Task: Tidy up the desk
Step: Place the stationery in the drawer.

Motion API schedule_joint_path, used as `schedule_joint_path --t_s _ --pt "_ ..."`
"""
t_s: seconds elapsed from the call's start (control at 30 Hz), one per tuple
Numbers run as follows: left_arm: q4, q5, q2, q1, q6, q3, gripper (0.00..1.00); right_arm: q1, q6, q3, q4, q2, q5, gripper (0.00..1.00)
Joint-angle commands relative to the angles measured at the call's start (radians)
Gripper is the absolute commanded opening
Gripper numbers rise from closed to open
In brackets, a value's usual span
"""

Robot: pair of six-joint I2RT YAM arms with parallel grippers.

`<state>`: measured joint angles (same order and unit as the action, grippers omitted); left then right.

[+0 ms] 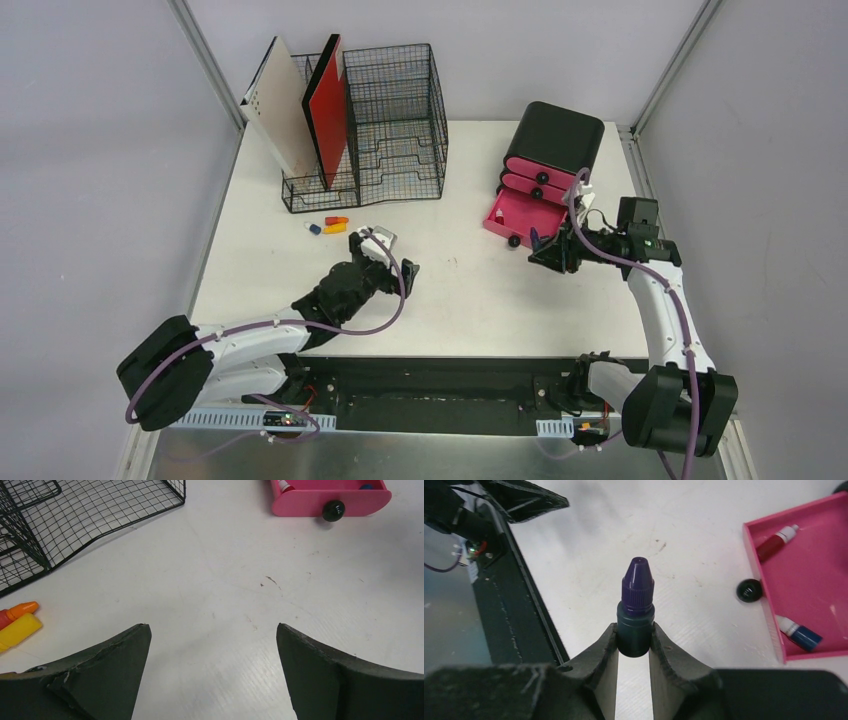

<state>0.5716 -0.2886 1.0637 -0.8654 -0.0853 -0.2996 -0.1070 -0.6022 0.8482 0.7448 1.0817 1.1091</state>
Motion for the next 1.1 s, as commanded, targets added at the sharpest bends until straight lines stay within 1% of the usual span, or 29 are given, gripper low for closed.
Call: schedule_joint_path --t_s 0.0,0.1,0.2,0.37,0.47,0.63,0.7,0.8,1.07 --pt "0.072 -0.028 -0.015 0.010 0.028 -0.003 0.99 -0.002 -0.054 0.039 -0.042 -0.028 -0.147 0.01" --pt "0.095 -0.040 0.008 0.011 0.026 0.003 0.99 0.003 -0.068 0.036 -0.064 -0.027 -0.237 0.02" --pt "0.117 -0.065 -0.002 0.011 0.013 0.022 0.99 0.019 -0.063 0.035 -0.098 -0.024 -0.319 0.02" --pt "0.167 -0.090 -0.044 0.011 -0.005 0.079 0.99 0.078 -0.043 0.047 -0.167 -0.010 -0.466 0.06" --pt "0.195 -0.089 -0.061 0.012 -0.005 0.103 0.99 0.104 -0.047 0.084 -0.175 0.041 -0.550 0.08" --pt "0.201 -0.088 -0.064 0.011 -0.006 0.109 0.99 0.143 -0.060 0.166 -0.170 0.150 -0.647 0.09" --pt "0.200 -0.090 -0.062 0.011 -0.006 0.108 0.99 0.148 -0.061 0.204 -0.169 0.192 -0.677 0.12" --pt "0.196 -0.090 -0.059 0.012 -0.006 0.104 0.99 0.159 -0.064 0.252 -0.162 0.246 -0.703 0.20" --pt "0.185 -0.090 -0.050 0.011 -0.006 0.093 0.99 0.200 -0.061 0.326 -0.148 0.370 -0.777 0.37"
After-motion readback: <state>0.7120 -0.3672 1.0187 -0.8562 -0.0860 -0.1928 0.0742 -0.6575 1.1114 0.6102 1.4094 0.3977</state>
